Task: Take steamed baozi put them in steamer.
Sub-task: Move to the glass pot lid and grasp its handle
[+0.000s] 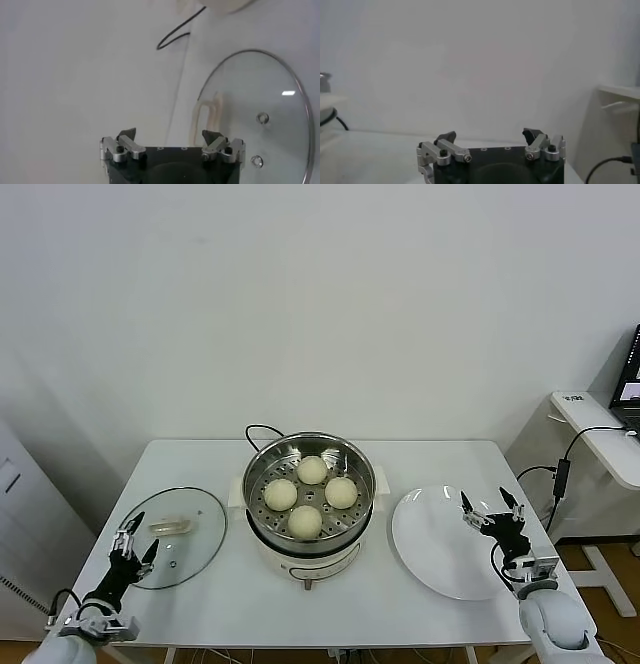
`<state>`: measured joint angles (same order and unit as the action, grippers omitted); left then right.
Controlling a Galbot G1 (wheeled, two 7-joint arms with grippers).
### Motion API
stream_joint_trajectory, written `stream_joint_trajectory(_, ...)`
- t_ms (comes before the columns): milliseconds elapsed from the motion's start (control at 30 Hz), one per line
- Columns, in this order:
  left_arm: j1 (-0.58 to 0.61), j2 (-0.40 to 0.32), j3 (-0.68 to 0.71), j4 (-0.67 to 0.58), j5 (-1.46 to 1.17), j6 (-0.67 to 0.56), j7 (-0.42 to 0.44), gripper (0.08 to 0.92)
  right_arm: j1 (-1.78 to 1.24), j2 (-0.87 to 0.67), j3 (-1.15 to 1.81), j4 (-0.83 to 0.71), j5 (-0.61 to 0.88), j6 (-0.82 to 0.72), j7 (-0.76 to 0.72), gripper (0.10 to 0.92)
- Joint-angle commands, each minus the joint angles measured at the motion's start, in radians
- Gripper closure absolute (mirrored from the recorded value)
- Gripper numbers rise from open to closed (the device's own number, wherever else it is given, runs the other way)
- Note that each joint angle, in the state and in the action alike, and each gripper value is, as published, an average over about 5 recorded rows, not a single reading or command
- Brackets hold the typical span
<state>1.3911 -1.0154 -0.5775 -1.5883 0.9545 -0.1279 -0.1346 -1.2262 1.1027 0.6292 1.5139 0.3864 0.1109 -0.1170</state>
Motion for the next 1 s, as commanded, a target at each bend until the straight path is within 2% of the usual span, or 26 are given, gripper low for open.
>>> stream_joint_trajectory(33, -0.116, -0.071, 0.007, 0.146, 0.258, -0.048, -0.059, 0.177, -0.034, 0.035, 0.037, -0.003, -0.042, 0.009, -0.004, 0.203)
stream_joint_trajectory(733, -0.259, -0.118, 0.019, 0.257, 0.332, -0.012, -0.097, 0.181, -0.036, 0.048, 0.046, -0.012, -0.05, 0.012, -0.024, 0.203)
stream_joint_trajectory(833, -0.255, -0.119, 0.021, 0.254, 0.325, -0.015, -0.094, 0.224, -0.031, 0.049, 0.048, -0.012, -0.046, 0.009, -0.024, 0.203)
stream_joint_trajectory(1000, -0.239, -0.119, 0.019, 0.242, 0.315, -0.028, -0.093, 0.368, -0.018, 0.037, 0.053, -0.008, -0.035, -0.001, -0.021, 0.203)
